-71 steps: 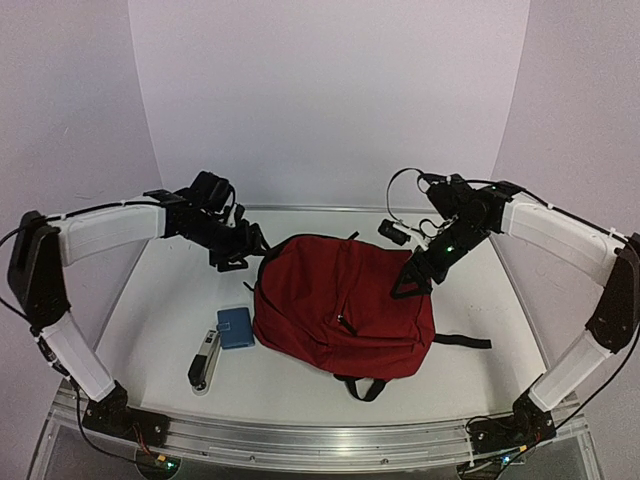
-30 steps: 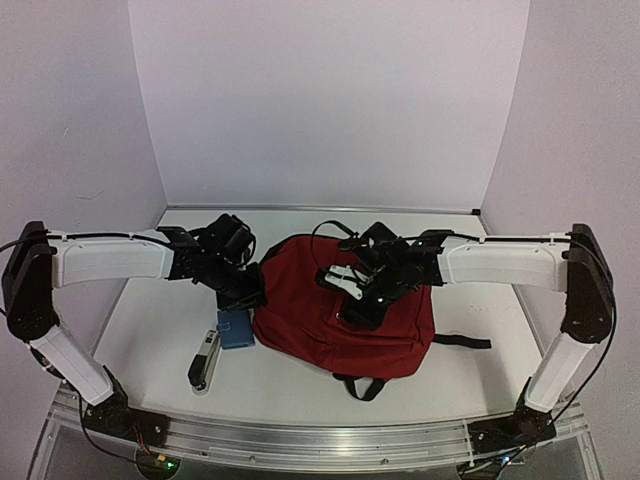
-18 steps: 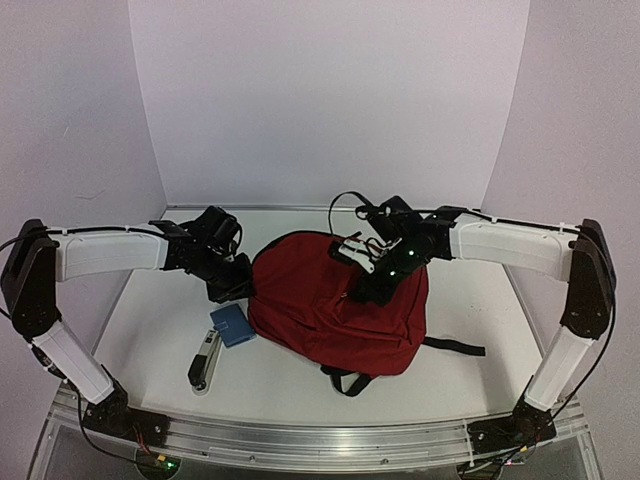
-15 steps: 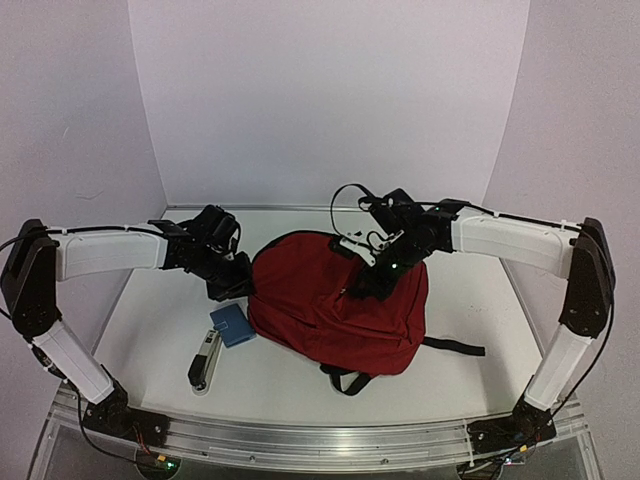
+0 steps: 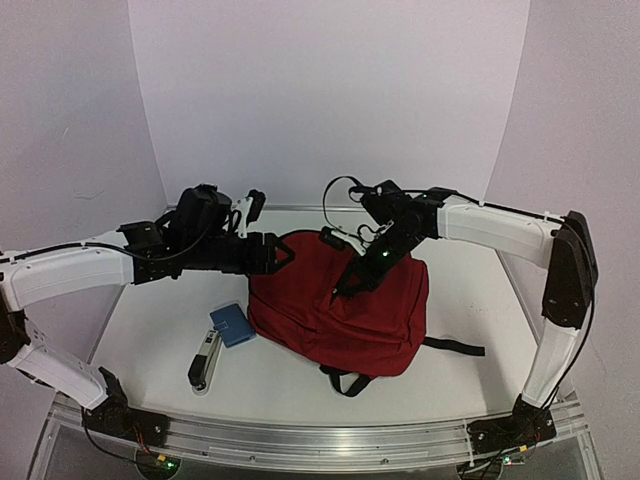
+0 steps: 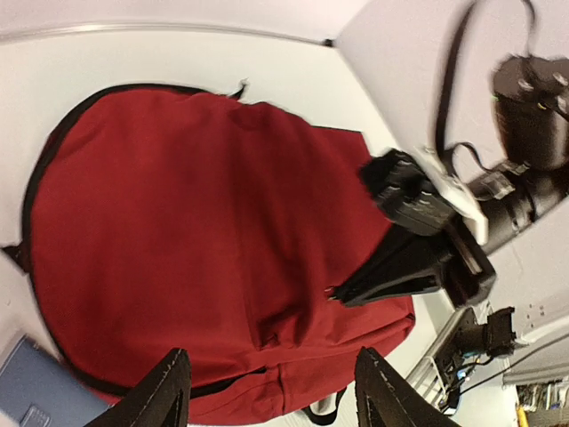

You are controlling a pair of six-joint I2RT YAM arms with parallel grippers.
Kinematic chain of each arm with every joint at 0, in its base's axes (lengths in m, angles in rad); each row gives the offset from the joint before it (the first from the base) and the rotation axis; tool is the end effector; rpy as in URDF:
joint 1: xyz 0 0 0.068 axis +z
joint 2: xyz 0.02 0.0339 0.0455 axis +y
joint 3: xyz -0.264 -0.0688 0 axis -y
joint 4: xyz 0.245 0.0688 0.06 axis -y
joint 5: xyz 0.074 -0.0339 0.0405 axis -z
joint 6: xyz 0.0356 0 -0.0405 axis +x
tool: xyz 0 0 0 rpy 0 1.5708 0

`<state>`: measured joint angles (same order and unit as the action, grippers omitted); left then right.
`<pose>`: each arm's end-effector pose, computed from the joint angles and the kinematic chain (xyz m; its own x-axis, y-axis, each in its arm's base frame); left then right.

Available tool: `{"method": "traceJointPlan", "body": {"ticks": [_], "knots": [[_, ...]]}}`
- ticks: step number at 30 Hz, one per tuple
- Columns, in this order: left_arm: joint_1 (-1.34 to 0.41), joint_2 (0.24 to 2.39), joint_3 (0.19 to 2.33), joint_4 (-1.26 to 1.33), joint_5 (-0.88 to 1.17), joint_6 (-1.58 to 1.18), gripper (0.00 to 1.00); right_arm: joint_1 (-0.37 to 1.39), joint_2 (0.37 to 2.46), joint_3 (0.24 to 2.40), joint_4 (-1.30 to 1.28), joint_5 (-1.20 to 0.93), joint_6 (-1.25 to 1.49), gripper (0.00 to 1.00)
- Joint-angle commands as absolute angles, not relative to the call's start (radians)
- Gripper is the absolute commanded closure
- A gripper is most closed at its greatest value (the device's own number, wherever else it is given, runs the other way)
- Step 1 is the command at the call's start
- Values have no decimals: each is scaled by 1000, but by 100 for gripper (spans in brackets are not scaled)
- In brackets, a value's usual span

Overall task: Pack the student bag
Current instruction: Unzip the student bag at the center of the board.

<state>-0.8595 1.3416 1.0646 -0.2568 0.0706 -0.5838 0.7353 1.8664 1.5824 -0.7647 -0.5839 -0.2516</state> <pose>0.1981 -0.2337 0.3056 -0.7155 -0.0120 -0.6985 0.4805 0.7174 -0.5045 0.2839 0.2833 0.2651 -0.4325 -0.6713 -0.6020 -0.8996 0.2759 0.3386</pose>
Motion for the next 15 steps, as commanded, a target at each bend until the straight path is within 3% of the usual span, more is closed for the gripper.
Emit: {"method": "traceJointPlan", "body": {"ticks": [1, 15], "knots": [[-907, 1390, 1027, -94, 81, -486, 38, 728, 1887, 1634, -773, -618, -222, 100], [-993, 1624, 1082, 35, 84, -286, 40, 681, 1913, 1640, -776, -658, -189, 100]]}}
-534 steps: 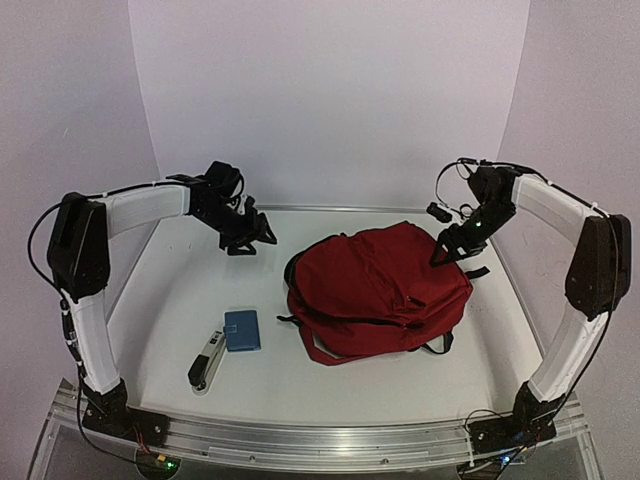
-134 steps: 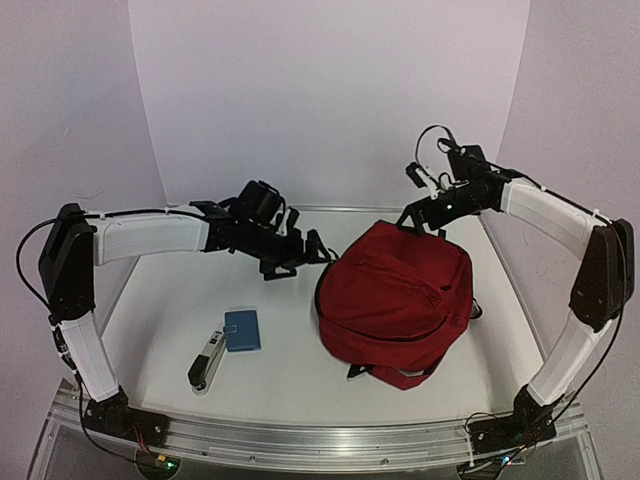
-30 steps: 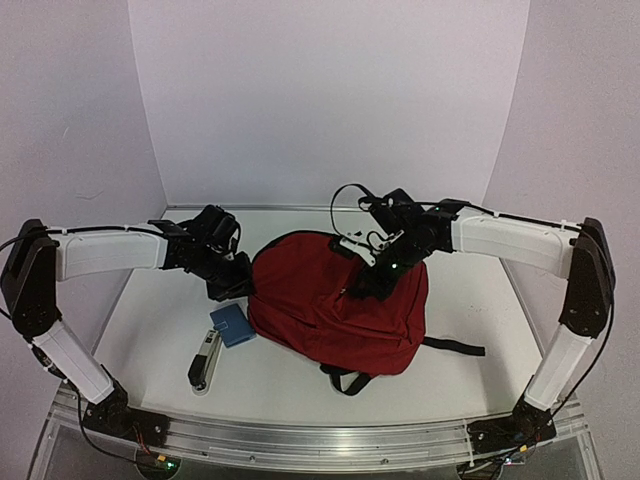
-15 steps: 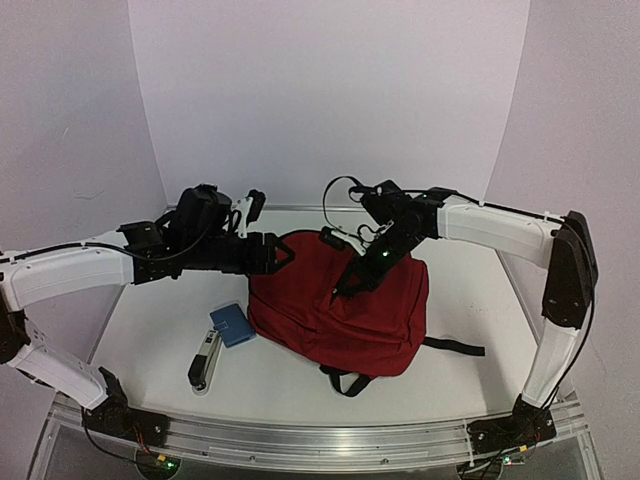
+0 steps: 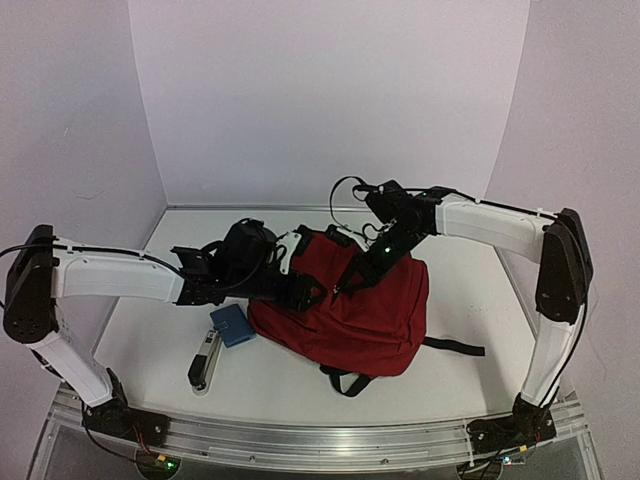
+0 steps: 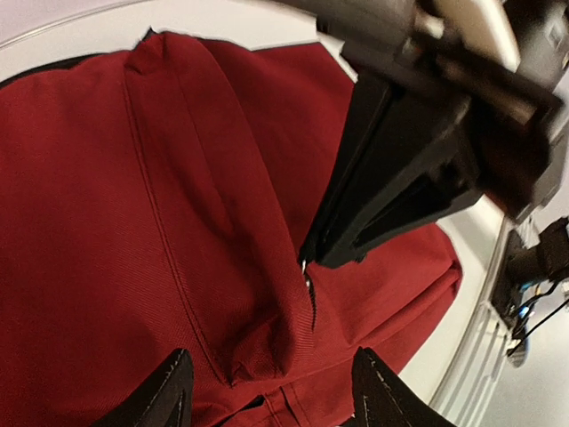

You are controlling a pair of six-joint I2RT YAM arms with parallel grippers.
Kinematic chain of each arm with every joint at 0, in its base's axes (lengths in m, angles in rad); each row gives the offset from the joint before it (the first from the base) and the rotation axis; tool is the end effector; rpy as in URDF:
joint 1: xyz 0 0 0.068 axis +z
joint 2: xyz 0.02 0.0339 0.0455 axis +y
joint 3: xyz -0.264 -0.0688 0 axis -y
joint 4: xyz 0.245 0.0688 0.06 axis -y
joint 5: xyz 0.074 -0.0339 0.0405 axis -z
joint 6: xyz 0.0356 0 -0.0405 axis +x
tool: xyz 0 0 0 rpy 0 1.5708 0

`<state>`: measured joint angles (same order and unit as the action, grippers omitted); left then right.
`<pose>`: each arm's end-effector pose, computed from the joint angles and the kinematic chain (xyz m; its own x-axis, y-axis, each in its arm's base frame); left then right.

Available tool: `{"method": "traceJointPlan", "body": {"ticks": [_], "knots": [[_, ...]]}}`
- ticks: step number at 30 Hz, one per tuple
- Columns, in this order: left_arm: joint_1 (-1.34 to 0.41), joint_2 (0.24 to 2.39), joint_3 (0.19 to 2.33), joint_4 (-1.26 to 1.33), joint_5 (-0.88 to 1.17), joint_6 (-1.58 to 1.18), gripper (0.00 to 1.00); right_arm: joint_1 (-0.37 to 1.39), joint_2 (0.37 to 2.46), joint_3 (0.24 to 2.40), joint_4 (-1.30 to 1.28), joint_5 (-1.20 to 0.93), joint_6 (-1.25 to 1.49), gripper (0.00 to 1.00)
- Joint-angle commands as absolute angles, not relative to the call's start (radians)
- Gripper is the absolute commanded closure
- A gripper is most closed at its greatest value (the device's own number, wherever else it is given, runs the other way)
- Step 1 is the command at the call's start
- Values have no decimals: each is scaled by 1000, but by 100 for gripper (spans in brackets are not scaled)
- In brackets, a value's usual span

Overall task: Pack the student bag
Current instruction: Unzip the student bag at the center of the board.

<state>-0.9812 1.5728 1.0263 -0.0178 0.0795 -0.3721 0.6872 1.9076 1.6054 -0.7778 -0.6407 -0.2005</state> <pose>0.1942 -0.2954 0.2429 -0.5918 0.2329 -0.7717 0.6985 0.6260 -0.3468 0.3014 0.2748 0.2566 -0.5235 -0.6361 -0.5669 -0.8476 0.3207 0.4228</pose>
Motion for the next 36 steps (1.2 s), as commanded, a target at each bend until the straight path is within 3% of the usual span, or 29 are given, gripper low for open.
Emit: {"method": "traceJointPlan", "body": {"ticks": [1, 5, 12, 18, 36], "knots": [[-996, 1638, 1092, 33, 85, -278, 40, 681, 1913, 1640, -776, -657, -189, 100], [-1005, 1699, 1141, 13, 84, -256, 45, 680, 1918, 1647, -776, -655, -185, 100], [-1012, 1706, 1134, 1, 72, -276, 81, 658, 1925, 1661, -779, -634, -180, 100], [-1023, 1672, 1087, -57, 60, -302, 99, 587, 1958, 1728, -793, -602, -184, 100], [-1061, 1727, 1133, -103, 88, -279, 100, 421, 2241, 2115, -803, -327, -248, 100]]}}
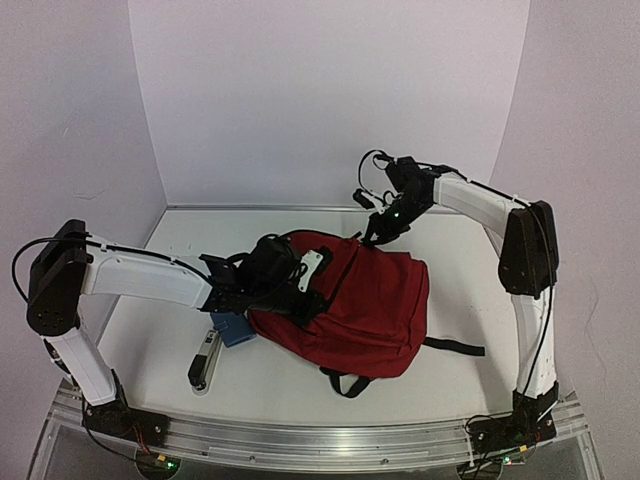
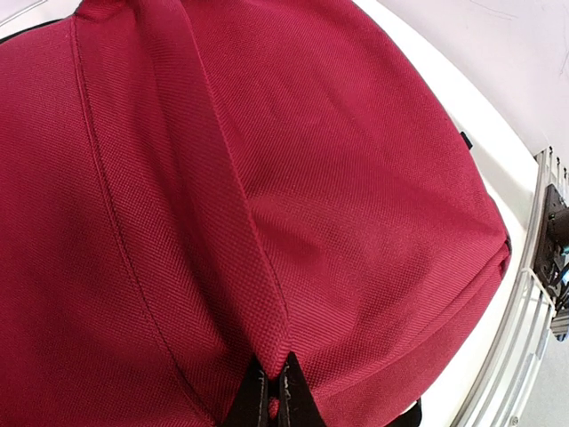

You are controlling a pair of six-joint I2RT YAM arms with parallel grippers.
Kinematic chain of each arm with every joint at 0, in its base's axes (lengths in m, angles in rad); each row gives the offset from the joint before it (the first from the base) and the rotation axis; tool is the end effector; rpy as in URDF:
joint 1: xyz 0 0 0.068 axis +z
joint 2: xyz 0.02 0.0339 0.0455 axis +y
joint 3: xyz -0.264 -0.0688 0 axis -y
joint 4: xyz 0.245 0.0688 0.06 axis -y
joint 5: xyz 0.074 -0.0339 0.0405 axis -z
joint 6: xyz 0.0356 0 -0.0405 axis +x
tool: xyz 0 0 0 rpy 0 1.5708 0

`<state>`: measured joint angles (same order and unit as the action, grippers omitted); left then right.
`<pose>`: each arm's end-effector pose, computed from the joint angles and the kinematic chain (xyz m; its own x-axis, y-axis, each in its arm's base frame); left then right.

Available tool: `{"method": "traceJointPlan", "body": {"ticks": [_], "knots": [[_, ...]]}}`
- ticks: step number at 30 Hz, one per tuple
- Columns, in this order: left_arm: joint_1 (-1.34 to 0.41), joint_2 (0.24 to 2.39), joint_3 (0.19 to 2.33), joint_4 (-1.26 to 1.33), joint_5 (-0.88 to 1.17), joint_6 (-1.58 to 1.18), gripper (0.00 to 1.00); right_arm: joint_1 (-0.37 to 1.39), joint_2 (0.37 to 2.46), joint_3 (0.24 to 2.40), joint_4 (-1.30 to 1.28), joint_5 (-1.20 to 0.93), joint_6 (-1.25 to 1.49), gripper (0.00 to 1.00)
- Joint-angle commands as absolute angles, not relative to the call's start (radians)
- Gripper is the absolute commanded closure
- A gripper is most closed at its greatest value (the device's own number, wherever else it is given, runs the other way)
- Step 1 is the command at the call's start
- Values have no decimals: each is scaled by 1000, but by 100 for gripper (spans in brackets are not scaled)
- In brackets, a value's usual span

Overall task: Pack the student bag
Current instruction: Unzip the student bag at the center of the board.

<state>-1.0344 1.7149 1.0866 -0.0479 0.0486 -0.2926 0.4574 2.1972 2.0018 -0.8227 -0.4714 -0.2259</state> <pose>0.1911 -0.3248 0.2107 -0.5595 0.3772 -0.7380 0.7483 0.6127 -0.2541 0.4255 0.2275 0.2487 -0.6082 -0.5218 -0.5982 -0.7630 0.5922 0.2591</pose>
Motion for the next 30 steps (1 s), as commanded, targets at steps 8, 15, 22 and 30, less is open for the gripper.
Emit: {"method": "traceJointPlan", "body": {"ticks": [8, 15, 22, 30], "knots": [[-1102, 1851, 1300, -121, 137, -212, 100, 415, 2321, 2296, -799, -273, -261, 100], [-1106, 1896, 1380, -58, 167, -204, 100, 432, 2332, 2350, -796, -413, -201, 100], [-1101, 1866, 1388, -85, 96, -276, 81, 460, 2244, 2272, -807, -471, -180, 70], [-1038, 1812, 1446, -242, -65, -490, 35, 428, 2005, 1990, -810, -401, -155, 33]]}}
